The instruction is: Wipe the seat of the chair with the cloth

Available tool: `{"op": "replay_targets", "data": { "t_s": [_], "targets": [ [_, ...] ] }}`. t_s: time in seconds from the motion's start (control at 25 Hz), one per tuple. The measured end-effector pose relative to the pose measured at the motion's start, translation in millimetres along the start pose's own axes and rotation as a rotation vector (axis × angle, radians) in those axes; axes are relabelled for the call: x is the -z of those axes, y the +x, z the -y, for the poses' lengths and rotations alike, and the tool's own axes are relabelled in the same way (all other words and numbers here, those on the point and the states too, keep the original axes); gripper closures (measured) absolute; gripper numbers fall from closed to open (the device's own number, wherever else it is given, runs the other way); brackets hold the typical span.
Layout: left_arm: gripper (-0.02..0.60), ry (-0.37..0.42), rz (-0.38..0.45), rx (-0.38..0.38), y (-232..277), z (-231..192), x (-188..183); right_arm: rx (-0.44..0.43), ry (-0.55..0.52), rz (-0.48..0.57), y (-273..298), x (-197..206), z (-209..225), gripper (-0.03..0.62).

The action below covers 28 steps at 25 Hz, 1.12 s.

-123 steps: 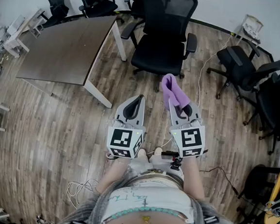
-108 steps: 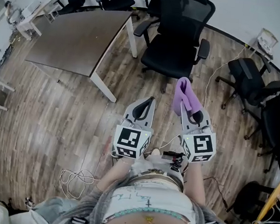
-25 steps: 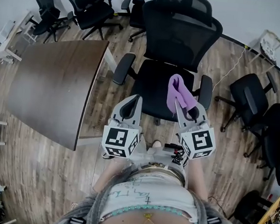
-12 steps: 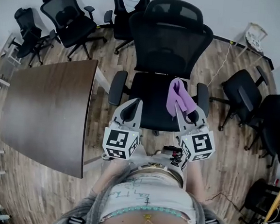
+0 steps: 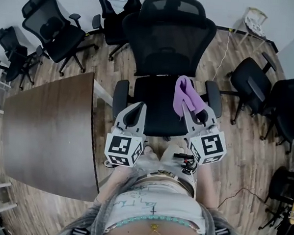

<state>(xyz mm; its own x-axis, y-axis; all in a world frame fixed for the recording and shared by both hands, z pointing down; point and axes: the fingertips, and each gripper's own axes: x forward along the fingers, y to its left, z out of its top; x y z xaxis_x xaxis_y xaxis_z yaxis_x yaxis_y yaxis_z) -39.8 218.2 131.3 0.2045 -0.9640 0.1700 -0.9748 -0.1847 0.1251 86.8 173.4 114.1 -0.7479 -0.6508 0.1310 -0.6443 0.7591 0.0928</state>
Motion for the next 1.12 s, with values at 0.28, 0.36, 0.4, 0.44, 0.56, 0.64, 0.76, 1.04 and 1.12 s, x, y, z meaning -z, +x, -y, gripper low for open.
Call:
{"op": "replay_targets", "data": {
  "t_s": [0.28, 0.36, 0.4, 0.44, 0.56, 0.64, 0.76, 1.04, 1.12],
  "targets": [
    [0.578, 0.029, -0.021, 0.022, 34, 8, -4, 0.014, 0.025, 0.007, 9, 3, 32, 0.546],
    [0.578, 0.035, -0.028, 0.013, 47, 9, -6, 0.016, 0.031, 0.012, 13, 3, 48, 0.546],
    [0.578, 0.037, -0.032, 0.008, 53, 8, -6, 0.017, 0.032, 0.013, 17, 4, 56, 0.546],
    [0.578, 0.035, -0.034, 0.002, 60, 7, -7, 0.019, 0.031, 0.012, 21, 4, 65, 0.546],
    [0.578, 0.016, -0.023, -0.011, 83, 6, -12, 0.026, 0.025, 0.005, 32, 5, 94, 0.546],
    [0.578, 0.007, -0.020, -0.019, 100, 7, -15, 0.017, 0.021, 0.005, 39, 5, 114, 0.546],
    [0.578, 0.006, -0.027, -0.033, 128, 13, -17, -0.001, 0.026, 0.004, 49, 7, 143, 0.546],
    [0.578, 0.013, -0.045, -0.095, 189, 30, -26, -0.064, 0.050, -0.001, 67, 16, 211, 0.546],
    [0.578, 0.021, -0.066, -0.114, 199, 33, -24, -0.081, 0.062, -0.007, 71, 21, 223, 0.546]
  ]
}}
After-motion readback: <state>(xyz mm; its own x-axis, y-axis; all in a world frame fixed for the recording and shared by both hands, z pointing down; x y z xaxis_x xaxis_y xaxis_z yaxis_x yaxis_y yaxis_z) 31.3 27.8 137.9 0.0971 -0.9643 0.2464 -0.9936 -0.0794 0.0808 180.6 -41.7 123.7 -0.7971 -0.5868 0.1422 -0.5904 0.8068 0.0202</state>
